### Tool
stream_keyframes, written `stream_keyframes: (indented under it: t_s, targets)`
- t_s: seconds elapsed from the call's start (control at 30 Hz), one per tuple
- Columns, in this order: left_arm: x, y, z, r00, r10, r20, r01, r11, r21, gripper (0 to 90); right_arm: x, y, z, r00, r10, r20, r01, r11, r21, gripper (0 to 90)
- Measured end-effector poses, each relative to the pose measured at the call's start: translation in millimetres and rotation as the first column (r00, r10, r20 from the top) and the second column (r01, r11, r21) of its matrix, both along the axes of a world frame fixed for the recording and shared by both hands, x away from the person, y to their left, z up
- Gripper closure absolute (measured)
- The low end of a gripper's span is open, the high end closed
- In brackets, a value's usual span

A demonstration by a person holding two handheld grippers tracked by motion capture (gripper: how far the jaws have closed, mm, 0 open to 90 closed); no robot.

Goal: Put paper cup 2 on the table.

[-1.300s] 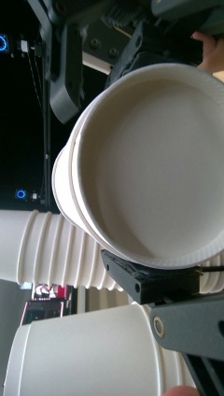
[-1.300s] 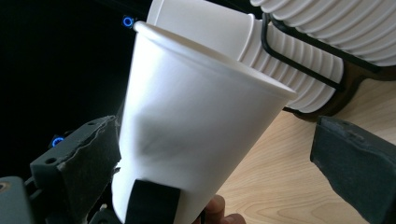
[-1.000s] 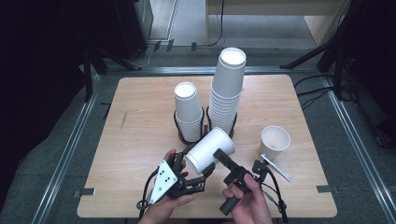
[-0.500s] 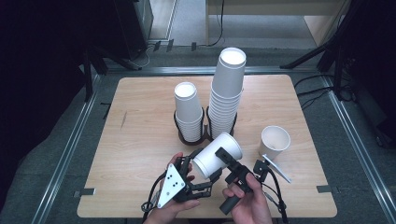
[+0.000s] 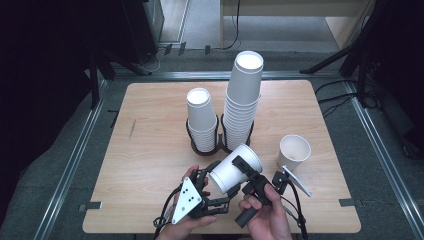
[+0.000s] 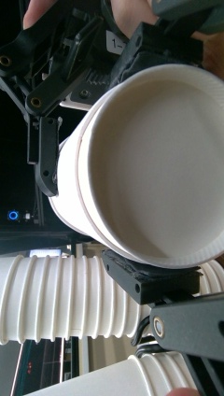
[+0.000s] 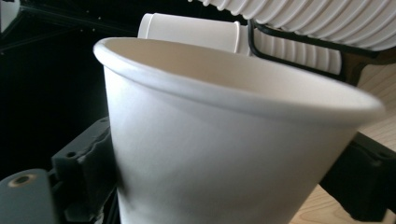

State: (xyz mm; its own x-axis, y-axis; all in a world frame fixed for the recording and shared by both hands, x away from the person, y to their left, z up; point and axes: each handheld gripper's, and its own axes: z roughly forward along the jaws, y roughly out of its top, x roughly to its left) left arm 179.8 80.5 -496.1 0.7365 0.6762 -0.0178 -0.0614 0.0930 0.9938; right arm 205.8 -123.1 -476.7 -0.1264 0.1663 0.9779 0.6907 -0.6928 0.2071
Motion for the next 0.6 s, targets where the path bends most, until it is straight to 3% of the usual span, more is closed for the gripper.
stream_keyframes:
  t_s: [0.2, 0.6]
  targets:
    - [0.2, 0.7, -0.2, 1.0, -0.001, 0.0, 0.001, 1.0, 0.001, 20.8, -1.8, 0.4, 0.3, 1.0, 0.002, -0.007, -0.001, 1.0, 0.008, 12.8]
    - [-0.3, 3.4, 3.1, 0.9998, 0.002, -0.022, -0.001, 0.9997, 0.026, 15.9, -5.3, 1.9, 4.6, 0.9971, -0.035, 0.068, 0.036, 0.999, -0.017, 13.7]
